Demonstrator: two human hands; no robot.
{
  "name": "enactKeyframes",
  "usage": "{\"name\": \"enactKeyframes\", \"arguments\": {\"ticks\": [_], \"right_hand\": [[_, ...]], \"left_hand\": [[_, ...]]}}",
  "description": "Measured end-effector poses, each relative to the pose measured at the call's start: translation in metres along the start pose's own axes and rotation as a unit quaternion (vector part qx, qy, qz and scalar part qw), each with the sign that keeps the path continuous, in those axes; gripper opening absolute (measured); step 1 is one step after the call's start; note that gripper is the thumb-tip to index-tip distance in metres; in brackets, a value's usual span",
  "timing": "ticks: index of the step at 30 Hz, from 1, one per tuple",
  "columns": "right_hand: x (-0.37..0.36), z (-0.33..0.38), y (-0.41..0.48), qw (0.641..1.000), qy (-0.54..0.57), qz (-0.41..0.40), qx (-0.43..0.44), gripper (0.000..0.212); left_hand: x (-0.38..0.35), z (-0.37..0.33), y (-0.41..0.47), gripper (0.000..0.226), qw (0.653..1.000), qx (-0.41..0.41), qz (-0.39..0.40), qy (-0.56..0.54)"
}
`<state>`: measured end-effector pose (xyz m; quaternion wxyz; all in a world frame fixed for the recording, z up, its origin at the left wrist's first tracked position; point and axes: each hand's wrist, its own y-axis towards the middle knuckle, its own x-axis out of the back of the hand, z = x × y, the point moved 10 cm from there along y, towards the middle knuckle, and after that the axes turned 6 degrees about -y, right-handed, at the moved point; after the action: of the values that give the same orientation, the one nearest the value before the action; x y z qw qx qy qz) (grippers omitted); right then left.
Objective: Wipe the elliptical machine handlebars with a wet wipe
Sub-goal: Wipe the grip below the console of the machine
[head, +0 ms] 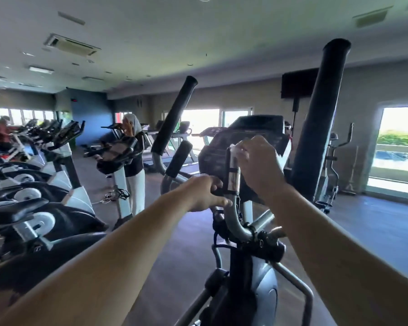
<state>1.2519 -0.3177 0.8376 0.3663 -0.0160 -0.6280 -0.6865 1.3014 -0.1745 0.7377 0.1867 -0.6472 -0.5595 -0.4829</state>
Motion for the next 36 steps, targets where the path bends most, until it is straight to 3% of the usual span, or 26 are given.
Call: {"name": "enactKeyframes", "arguments": {"ticks": [2,5,10,18,24,30,36], "right_hand": [[-0.007,0.009,-0.021,0.998,-0.037,0.028,0.05,0.015],[-0.02,0.012,-0.04,0.992,-0.033,0.095,0.081,0.014],[0.003,0.012,0.005,0.997,-0.029,0.017,0.071,0.021],[-0.017,0.022,-0.048,0.982,-0.084,0.087,0.143,0.016],[0.011,0.005,0.012,1.0,-0.026,0.012,0.009,0.028],[-0.01,-0.005,-0.026,0.998,-0.024,0.035,-0.045,0.011],[-0.008,-0.018,-0.026,0.997,-0.013,0.019,-0.071,0.015]], "left_hand": [[0.0,-0.005,-0.001,0.049,1.0,-0.027,-0.002,-0.01],[-0.001,-0.007,-0.001,0.043,0.999,-0.045,-0.007,-0.023],[-0.001,-0.006,-0.002,0.036,0.997,-0.055,-0.008,-0.054],[0.001,-0.008,-0.002,0.038,0.997,-0.074,-0.017,-0.033],[-0.001,-0.01,-0.005,0.017,0.995,-0.071,0.002,-0.072],[-0.004,-0.007,-0.007,0.023,0.996,-0.068,-0.015,-0.051],[-0.003,-0.011,-0.011,0.016,0.996,-0.071,-0.014,-0.043]]}}
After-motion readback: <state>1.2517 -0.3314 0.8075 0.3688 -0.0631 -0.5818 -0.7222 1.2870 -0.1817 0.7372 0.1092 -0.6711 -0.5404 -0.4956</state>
